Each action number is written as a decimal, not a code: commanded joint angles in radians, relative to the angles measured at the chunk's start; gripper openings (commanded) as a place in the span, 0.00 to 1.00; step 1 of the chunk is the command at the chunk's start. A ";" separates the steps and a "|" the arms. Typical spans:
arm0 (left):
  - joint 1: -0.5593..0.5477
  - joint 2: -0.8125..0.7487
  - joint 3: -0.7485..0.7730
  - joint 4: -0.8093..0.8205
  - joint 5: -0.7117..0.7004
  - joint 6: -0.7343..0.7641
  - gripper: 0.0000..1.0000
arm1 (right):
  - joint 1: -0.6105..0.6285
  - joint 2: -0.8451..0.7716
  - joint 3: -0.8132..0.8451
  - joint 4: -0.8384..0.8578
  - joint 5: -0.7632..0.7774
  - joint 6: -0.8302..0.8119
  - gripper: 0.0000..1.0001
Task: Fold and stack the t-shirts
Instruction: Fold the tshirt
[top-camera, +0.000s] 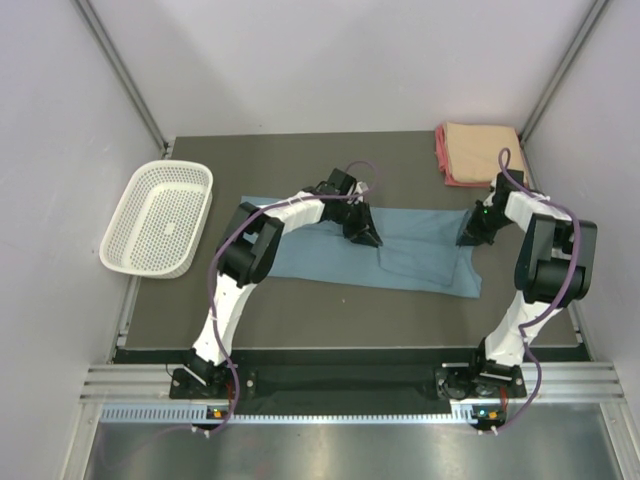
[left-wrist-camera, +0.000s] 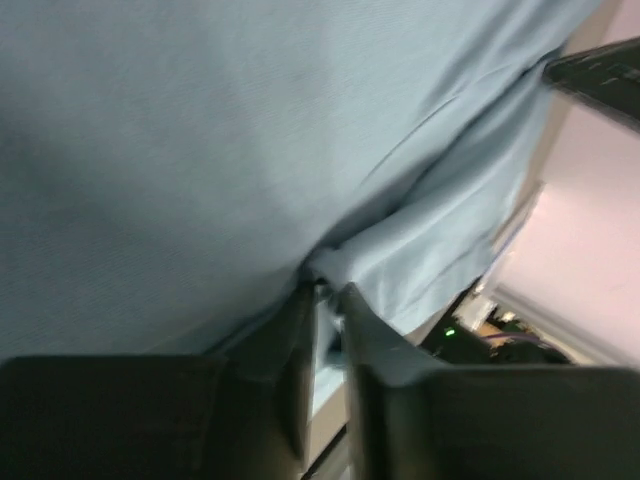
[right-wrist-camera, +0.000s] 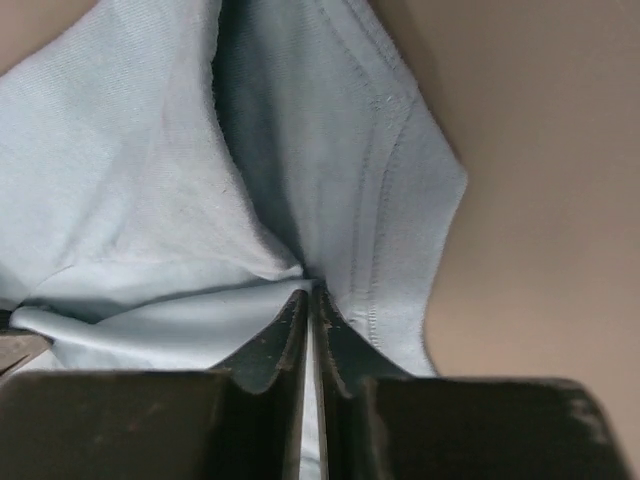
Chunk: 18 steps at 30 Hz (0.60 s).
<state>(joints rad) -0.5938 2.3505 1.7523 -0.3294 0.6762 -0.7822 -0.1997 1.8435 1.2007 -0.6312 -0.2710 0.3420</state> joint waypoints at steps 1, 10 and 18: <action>-0.003 0.003 0.030 -0.094 -0.033 0.058 0.30 | -0.020 -0.018 0.014 0.031 0.032 -0.017 0.08; -0.005 -0.108 -0.020 -0.129 -0.034 0.144 0.54 | 0.009 -0.144 0.054 -0.093 0.087 -0.026 0.32; -0.027 -0.198 -0.158 -0.017 0.056 0.184 0.54 | 0.057 -0.306 -0.048 -0.148 0.004 -0.040 0.43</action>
<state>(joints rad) -0.6029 2.2356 1.6314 -0.4046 0.6880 -0.6437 -0.1581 1.6211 1.1915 -0.7441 -0.2161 0.3161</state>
